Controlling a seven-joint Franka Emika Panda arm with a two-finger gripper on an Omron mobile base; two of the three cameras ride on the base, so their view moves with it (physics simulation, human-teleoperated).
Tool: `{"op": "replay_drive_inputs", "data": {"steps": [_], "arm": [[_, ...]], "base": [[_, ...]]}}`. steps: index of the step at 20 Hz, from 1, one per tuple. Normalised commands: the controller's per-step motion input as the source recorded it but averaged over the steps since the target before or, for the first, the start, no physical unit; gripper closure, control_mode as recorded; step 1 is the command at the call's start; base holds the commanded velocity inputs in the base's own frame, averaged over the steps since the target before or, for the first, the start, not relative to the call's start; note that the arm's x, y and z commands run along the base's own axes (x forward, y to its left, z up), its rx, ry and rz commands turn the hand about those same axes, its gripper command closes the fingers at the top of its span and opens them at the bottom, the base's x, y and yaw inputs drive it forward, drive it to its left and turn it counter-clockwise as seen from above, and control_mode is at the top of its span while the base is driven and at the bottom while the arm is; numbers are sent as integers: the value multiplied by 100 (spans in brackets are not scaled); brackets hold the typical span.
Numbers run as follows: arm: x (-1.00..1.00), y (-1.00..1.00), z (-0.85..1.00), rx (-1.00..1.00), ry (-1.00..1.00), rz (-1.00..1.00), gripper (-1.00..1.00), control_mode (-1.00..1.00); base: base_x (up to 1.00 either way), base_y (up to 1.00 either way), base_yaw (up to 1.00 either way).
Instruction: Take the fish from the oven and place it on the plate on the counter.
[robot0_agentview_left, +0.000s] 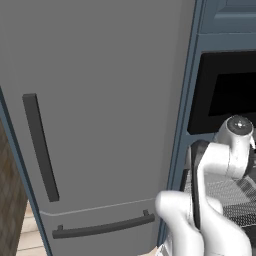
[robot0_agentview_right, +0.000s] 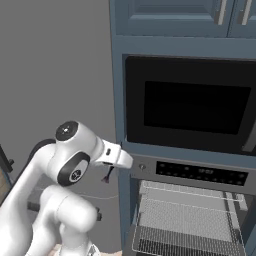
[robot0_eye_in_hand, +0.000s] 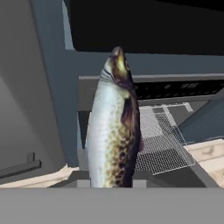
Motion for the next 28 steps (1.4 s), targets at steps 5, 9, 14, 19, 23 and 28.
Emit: {"op": "replay_drive_inputs", "data": {"steps": [5,9,14,19,23,28], "arm": [[4,46,9,27,1,-4,100,-100],[0,37,2,35,2,0,100,-100],[0,40,4,27,9,0,100,-100],[-24,4,2,2,4,0,100,-100],[0,0,0,0,0,0,100,-100],[-7,5,-2,0,0,1,100,-100]], "base": [[0,0,0],[0,0,0],[0,0,0],[0,0,0],[0,0,0],[0,0,0]]}}
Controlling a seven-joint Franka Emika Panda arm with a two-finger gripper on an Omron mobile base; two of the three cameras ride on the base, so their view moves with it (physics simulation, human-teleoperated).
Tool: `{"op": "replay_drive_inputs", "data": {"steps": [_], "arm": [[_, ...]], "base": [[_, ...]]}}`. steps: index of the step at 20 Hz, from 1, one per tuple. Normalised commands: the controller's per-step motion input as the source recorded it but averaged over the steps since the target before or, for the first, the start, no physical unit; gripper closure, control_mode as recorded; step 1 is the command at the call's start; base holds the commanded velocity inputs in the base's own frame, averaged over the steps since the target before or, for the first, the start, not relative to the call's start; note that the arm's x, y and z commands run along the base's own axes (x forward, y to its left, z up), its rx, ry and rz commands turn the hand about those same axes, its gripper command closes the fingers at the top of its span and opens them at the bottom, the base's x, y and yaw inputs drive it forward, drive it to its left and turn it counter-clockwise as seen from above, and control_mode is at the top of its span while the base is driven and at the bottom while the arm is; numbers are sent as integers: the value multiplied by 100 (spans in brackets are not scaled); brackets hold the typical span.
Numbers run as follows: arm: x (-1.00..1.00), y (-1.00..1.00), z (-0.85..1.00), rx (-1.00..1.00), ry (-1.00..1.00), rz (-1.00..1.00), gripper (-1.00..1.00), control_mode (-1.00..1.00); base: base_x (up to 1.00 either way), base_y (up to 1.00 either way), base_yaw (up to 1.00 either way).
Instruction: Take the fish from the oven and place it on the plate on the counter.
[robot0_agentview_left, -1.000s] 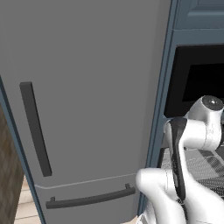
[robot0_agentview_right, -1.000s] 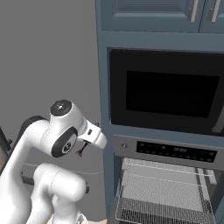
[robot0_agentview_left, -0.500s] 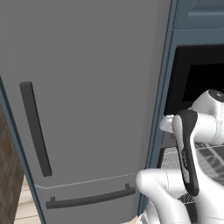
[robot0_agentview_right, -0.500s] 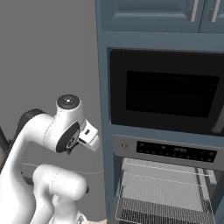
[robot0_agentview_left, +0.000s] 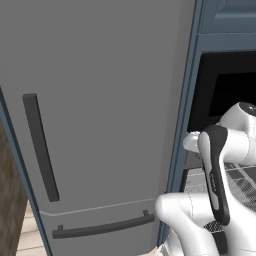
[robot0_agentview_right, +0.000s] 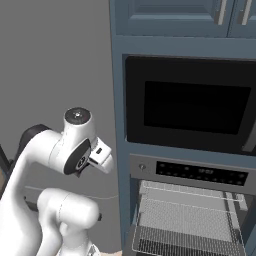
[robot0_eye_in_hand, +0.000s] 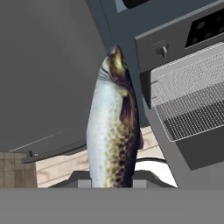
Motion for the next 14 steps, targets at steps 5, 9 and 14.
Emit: {"op": "replay_drive_inputs", "data": {"steps": [5,9,14], "arm": [[0,8,0,0,0,1,100,-100],[-21,14,0,-8,-10,0,100,-100],[-22,0,-10,-1,-2,0,100,-100]], "base": [[0,0,0],[0,0,0],[0,0,0]]}}
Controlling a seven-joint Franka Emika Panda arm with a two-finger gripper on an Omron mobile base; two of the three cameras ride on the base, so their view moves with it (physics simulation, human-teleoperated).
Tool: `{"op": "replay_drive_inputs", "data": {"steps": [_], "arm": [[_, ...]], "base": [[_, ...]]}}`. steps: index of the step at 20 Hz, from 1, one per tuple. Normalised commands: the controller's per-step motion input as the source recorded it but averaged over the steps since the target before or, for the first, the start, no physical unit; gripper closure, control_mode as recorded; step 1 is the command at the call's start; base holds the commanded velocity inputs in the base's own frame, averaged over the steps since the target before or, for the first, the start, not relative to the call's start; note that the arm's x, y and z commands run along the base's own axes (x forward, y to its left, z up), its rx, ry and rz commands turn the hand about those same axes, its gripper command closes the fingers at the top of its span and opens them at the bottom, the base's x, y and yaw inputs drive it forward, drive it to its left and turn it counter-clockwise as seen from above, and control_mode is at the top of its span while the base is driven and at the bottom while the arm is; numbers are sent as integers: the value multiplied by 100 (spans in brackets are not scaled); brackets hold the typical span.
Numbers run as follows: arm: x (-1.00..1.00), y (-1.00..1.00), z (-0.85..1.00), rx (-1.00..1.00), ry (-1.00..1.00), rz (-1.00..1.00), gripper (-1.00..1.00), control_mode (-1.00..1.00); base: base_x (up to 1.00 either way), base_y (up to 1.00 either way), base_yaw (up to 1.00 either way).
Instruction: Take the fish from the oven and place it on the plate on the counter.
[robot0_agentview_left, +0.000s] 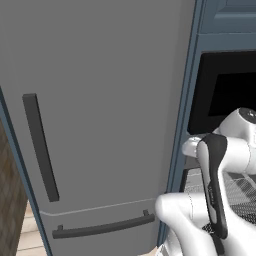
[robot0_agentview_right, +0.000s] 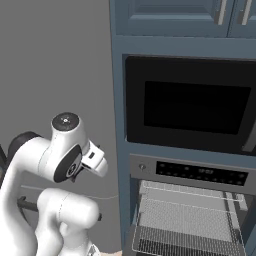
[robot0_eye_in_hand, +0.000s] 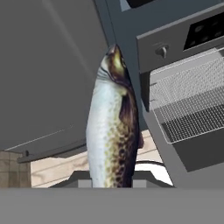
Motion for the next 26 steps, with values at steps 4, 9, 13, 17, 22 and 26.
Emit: {"op": "replay_drive_inputs", "data": {"steps": [4,9,13,17,22,26], "arm": [[0,0,0,0,0,0,100,100],[0,0,0,0,0,0,100,100],[0,0,0,0,0,0,100,100],[0,0,0,0,0,0,100,100],[0,0,0,0,0,0,100,100],[0,0,0,0,0,0,100,100]], "base": [[-40,0,0],[-49,-17,-2],[-66,-26,-8],[-71,-21,-11],[-78,-28,-12],[-39,-64,-24]]}}
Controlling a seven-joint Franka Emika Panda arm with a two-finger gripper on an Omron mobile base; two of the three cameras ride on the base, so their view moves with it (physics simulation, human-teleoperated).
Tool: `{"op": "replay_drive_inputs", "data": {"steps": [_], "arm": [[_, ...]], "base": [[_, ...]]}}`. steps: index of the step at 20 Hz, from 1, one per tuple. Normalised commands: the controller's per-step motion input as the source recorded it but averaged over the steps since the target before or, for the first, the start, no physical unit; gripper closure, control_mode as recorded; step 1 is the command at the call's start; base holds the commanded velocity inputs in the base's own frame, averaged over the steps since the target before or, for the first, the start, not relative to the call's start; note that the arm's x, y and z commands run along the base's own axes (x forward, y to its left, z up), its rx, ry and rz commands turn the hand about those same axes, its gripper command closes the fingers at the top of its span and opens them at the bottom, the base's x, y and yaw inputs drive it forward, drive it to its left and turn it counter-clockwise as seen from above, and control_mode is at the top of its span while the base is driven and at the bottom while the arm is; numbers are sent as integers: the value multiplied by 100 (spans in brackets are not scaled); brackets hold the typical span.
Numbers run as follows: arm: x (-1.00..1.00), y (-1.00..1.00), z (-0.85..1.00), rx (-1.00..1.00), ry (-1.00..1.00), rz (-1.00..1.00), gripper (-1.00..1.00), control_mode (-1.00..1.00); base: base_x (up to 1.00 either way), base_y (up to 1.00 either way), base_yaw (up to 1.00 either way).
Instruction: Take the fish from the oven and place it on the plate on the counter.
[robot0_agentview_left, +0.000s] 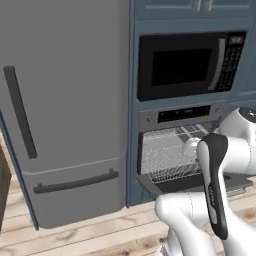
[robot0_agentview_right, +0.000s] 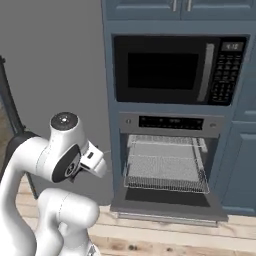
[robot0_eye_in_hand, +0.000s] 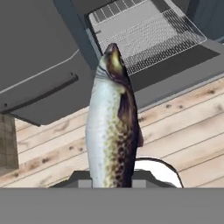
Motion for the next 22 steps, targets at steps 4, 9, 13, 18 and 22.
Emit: {"op": "replay_drive_inputs", "data": {"steps": [4,9,13,18,22], "arm": [[0,0,0,0,0,0,100,100],[0,0,0,0,0,0,100,100],[0,0,0,0,0,0,100,100],[0,0,0,0,0,0,100,100],[0,0,0,0,0,0,100,100]], "base": [[-20,-43,-62],[0,-5,-89],[0,0,-98],[0,0,-100],[0,0,-94]]}}
